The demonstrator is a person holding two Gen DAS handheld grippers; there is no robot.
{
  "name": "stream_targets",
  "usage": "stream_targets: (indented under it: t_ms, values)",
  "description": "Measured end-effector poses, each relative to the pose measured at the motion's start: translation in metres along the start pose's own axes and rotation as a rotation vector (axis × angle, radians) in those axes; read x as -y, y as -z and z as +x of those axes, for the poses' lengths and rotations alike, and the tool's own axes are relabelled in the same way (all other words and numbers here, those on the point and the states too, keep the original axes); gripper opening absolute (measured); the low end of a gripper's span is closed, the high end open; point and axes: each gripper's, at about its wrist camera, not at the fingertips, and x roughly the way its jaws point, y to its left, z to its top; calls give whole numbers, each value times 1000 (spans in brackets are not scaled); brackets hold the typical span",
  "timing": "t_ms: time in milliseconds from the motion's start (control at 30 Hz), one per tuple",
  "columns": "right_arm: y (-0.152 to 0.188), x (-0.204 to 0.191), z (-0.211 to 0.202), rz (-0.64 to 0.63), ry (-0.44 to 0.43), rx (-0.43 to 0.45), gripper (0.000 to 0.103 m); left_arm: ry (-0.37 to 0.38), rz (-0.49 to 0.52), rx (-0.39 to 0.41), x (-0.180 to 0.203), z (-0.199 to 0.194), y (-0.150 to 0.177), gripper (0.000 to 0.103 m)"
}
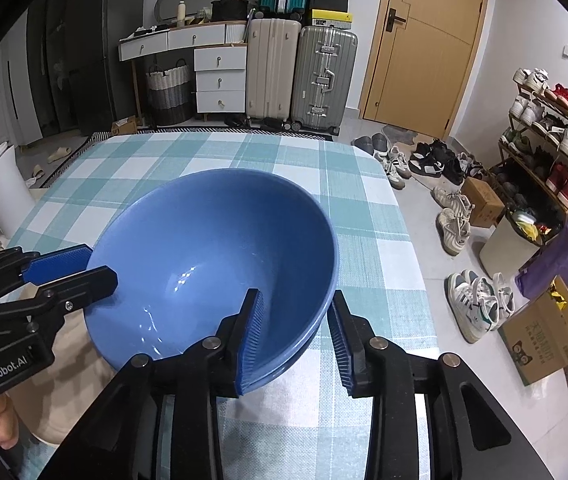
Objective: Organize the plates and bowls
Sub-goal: 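Open the left tool and withdraw it while the right tool holds the three-bowl stack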
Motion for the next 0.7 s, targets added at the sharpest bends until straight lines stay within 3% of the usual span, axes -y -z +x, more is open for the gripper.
stream_targets:
  t_ms: [67,167,233,267,300,367,533,700]
  values:
    - [1,1,0,-1,-10,-1,38,11,-8,-6,-4,0,0,32]
    - [1,4,-1,7,-30,4,49,16,-22,-9,-11,2,-1,34]
    - [1,7,-3,14,-44,12,52,17,-32,-10,-15,0,-3,40]
    - [0,9,-4,21,-55,14,59,17,-38,-13,-18,0,-4,41]
    - [-1,11,-6,30,-68,17,68,17,-45,-15,-19,-1,-5,44]
    - [-3,19,-11,55,-94,33,76,20,-58,-11,-24,-2,-8,50]
    - [-4,35,-14,134,-136,49,87,68,-79,-3,-29,-7,-17,77]
    - [2,47,-4,236,-190,32,93,65,-96,-34,-31,5,-20,87]
